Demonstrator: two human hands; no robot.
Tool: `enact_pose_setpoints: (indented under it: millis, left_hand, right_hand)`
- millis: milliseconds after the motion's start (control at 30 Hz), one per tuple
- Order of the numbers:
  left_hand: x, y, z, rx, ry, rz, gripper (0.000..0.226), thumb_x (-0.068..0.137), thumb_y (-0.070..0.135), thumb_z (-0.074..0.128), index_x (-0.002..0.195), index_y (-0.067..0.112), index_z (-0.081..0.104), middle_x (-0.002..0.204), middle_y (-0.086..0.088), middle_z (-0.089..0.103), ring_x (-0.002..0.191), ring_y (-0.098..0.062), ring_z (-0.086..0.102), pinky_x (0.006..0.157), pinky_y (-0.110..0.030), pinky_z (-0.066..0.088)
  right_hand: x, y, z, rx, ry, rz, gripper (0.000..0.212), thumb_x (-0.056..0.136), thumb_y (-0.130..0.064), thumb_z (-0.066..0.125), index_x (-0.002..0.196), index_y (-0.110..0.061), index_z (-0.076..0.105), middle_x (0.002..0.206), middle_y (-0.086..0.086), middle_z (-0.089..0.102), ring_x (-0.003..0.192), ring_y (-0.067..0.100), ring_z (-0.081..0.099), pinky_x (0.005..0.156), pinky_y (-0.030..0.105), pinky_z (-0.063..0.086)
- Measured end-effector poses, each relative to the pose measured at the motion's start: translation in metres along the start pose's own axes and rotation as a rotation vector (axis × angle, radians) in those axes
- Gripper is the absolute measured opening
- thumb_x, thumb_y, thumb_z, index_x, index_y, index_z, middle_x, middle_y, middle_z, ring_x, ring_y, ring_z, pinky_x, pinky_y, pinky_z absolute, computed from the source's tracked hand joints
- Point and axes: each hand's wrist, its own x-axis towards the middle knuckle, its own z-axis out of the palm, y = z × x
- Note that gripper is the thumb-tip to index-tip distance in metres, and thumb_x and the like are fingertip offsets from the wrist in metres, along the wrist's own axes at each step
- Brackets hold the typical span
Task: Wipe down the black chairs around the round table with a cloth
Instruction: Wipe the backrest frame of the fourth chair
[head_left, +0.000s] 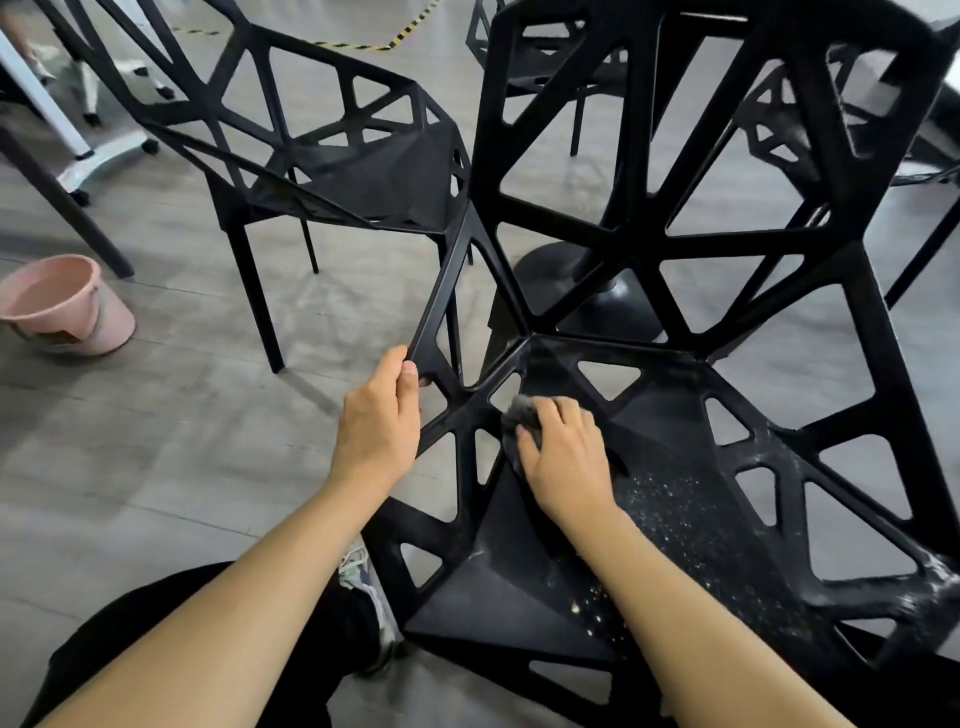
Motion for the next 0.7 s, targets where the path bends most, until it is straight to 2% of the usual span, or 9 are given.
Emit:
enact_pose_setpoints:
  millis: [133, 233, 300, 433, 533, 700]
  left_hand:
    - [0.002, 0.002, 0.002, -0.029, 0.021, -0.001, 0.024, 0.106, 0.036, 0.028, 0.108, 0.027, 0.05, 0.079, 0.005, 0.068, 0.07, -0.026, 0.067, 0.068, -0.045, 0.057]
    - [0.005, 0.0, 0.001, -0.037, 0.056, 0.0, 0.022, 0.106, 0.034, 0.029, 0.105, 0.028, 0.05, 0.071, 0.001, 0.064, 0.065, -0.027, 0.067, 0.065, -0.047, 0.057]
    - [0.005, -0.001, 0.002, -0.021, 0.054, 0.019, 0.024, 0.105, 0.038, 0.028, 0.103, 0.027, 0.049, 0.075, 0.003, 0.065, 0.066, -0.027, 0.066, 0.065, -0.047, 0.056]
    - [0.002, -0.001, 0.004, -0.024, 0.065, 0.087, 0.023, 0.108, 0.035, 0.031, 0.1, 0.025, 0.049, 0.077, 0.01, 0.064, 0.065, -0.02, 0.065, 0.063, -0.045, 0.056]
    - [0.006, -0.003, 0.004, -0.021, 0.068, 0.097, 0.023, 0.107, 0.036, 0.031, 0.099, 0.026, 0.049, 0.074, 0.009, 0.062, 0.063, -0.02, 0.064, 0.061, -0.044, 0.056]
    - [0.009, -0.002, 0.003, -0.037, 0.075, 0.119, 0.022, 0.108, 0.029, 0.034, 0.098, 0.021, 0.052, 0.076, 0.009, 0.064, 0.06, -0.014, 0.065, 0.06, -0.041, 0.055]
  right_hand:
    - [0.046, 0.013, 0.008, -0.105, 0.037, 0.022, 0.034, 0.095, -0.031, 0.058, 0.119, -0.007, 0.059, 0.115, 0.018, 0.058, 0.101, 0.041, 0.056, 0.085, 0.051, 0.048]
    - [0.078, 0.008, 0.003, -0.256, -0.061, 0.089, 0.041, 0.103, -0.037, 0.049, 0.13, -0.007, 0.052, 0.126, 0.02, 0.053, 0.111, 0.04, 0.051, 0.092, 0.047, 0.042]
    - [0.096, 0.004, -0.002, -0.375, -0.105, 0.06, 0.041, 0.104, -0.038, 0.044, 0.134, -0.009, 0.047, 0.13, 0.018, 0.05, 0.115, 0.038, 0.049, 0.093, 0.045, 0.041]
    - [0.129, -0.005, -0.008, -0.514, -0.16, 0.037, 0.039, 0.097, -0.024, 0.054, 0.133, -0.011, 0.045, 0.134, 0.015, 0.048, 0.119, 0.035, 0.048, 0.096, 0.045, 0.041]
    - [0.144, -0.013, -0.003, -0.54, -0.192, 0.098, 0.044, 0.094, -0.02, 0.057, 0.135, -0.01, 0.044, 0.137, 0.015, 0.047, 0.124, 0.034, 0.046, 0.099, 0.045, 0.04]
    - [0.137, -0.005, 0.004, -0.446, -0.119, 0.099, 0.039, 0.097, -0.029, 0.055, 0.13, -0.009, 0.046, 0.131, 0.016, 0.05, 0.116, 0.036, 0.05, 0.09, 0.046, 0.043]
